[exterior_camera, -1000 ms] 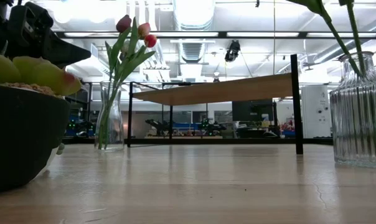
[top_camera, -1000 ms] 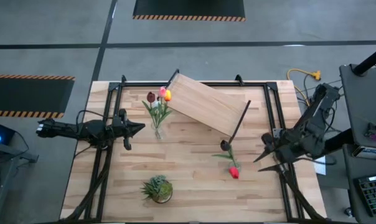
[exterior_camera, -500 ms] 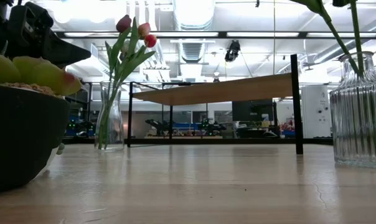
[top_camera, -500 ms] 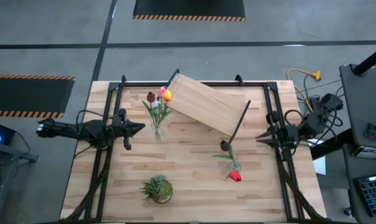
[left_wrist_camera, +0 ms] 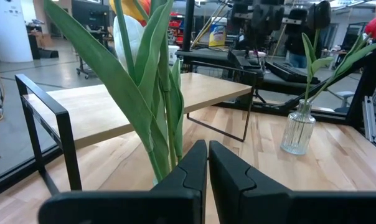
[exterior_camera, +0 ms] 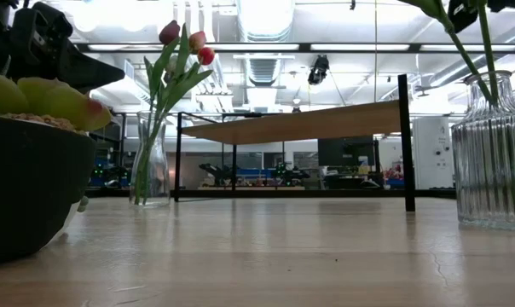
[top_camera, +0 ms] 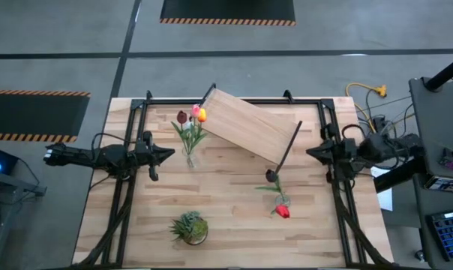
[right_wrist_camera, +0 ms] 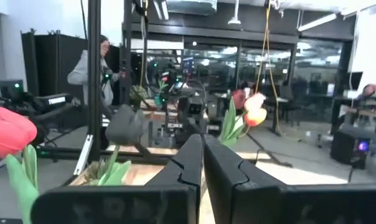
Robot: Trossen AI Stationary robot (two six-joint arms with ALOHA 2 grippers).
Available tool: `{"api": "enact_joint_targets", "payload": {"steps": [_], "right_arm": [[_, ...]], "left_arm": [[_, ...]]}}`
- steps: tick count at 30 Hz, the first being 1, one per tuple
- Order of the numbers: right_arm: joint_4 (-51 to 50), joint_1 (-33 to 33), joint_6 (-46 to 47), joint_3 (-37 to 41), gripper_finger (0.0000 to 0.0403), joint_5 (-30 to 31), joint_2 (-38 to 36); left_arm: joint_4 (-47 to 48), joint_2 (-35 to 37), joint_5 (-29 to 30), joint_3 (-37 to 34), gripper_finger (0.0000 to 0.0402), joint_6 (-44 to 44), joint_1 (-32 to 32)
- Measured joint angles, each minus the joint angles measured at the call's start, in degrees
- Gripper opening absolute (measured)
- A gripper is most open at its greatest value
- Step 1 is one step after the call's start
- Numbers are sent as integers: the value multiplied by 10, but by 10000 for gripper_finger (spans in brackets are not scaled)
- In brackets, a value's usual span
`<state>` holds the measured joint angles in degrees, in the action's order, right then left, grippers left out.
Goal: Pick and place flowers into a vace then onto a shelf
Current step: Put the left transparent vase with the tulips on the shelf
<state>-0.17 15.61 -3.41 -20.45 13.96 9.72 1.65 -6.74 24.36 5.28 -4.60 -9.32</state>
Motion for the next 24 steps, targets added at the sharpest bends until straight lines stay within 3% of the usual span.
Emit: {"api": "enact_joint_targets", "payload": {"steps": [7, 19, 24], "right_arm": [[-23, -50, 61, 34, 8, -46, -1], [17, -52, 78, 152, 8, -52, -97], [20, -51, 75, 174, 8, -50, -96]], "left_arm": [[0, 0, 0, 0, 0, 0, 0], [-1, 0, 0, 0, 0, -1, 0], [-2, 0, -3, -14, 0, -26, 0]]}}
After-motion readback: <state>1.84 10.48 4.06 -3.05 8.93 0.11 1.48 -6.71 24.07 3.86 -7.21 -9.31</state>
